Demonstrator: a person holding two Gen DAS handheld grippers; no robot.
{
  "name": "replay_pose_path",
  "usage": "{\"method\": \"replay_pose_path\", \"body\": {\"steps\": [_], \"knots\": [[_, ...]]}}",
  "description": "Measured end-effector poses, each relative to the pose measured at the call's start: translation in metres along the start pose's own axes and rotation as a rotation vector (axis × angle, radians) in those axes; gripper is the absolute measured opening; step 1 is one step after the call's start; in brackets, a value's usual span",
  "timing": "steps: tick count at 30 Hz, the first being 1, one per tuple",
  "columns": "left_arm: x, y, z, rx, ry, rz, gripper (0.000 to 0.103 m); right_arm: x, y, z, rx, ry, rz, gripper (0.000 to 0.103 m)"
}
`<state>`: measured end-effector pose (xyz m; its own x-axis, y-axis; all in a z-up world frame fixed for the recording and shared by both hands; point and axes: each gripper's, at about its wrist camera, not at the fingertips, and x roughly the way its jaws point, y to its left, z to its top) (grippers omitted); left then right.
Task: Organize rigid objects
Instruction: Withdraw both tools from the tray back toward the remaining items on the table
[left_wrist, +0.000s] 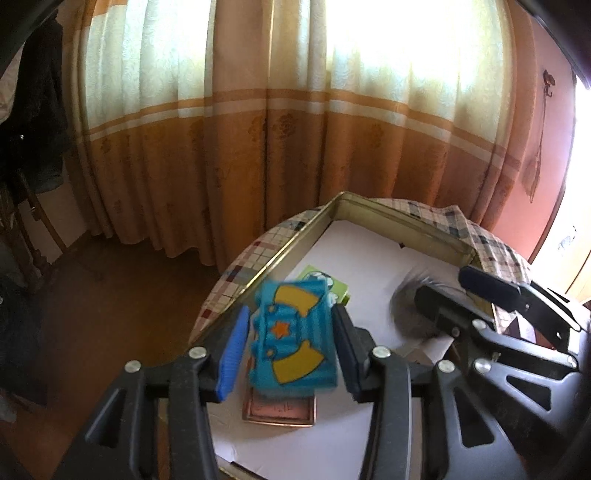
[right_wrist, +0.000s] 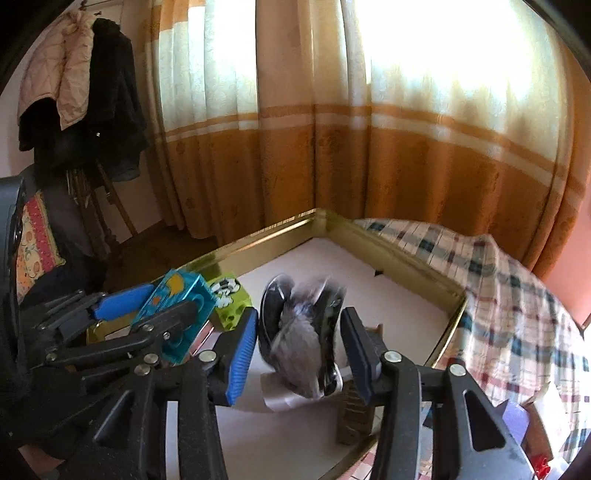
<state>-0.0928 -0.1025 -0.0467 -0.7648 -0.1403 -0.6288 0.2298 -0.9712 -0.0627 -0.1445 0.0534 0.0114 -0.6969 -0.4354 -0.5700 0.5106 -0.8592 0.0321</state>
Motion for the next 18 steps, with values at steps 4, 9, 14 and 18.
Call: {"method": "replay_pose_path", "body": {"steps": [4, 9, 14, 18], "knots": [[-0.007, 0.004, -0.004, -0.015, -0.021, 0.012, 0.076, -0.012, -0.01, -0.004, 0.034, -0.014, 0.008, 0.062], [-0.018, -0.008, -0.011, 0.005, -0.031, -0.013, 0.078, -0.035, -0.024, -0.019, 0.067, -0.02, -0.011, 0.064], [-0.036, -0.039, -0.017, 0.054, -0.061, -0.06, 0.087, -0.071, -0.048, -0.042, 0.11, -0.016, -0.065, 0.064], [-0.051, -0.072, -0.025, 0.106, -0.087, -0.114, 0.094, -0.099, -0.071, -0.06, 0.128, -0.005, -0.144, 0.066]]}}
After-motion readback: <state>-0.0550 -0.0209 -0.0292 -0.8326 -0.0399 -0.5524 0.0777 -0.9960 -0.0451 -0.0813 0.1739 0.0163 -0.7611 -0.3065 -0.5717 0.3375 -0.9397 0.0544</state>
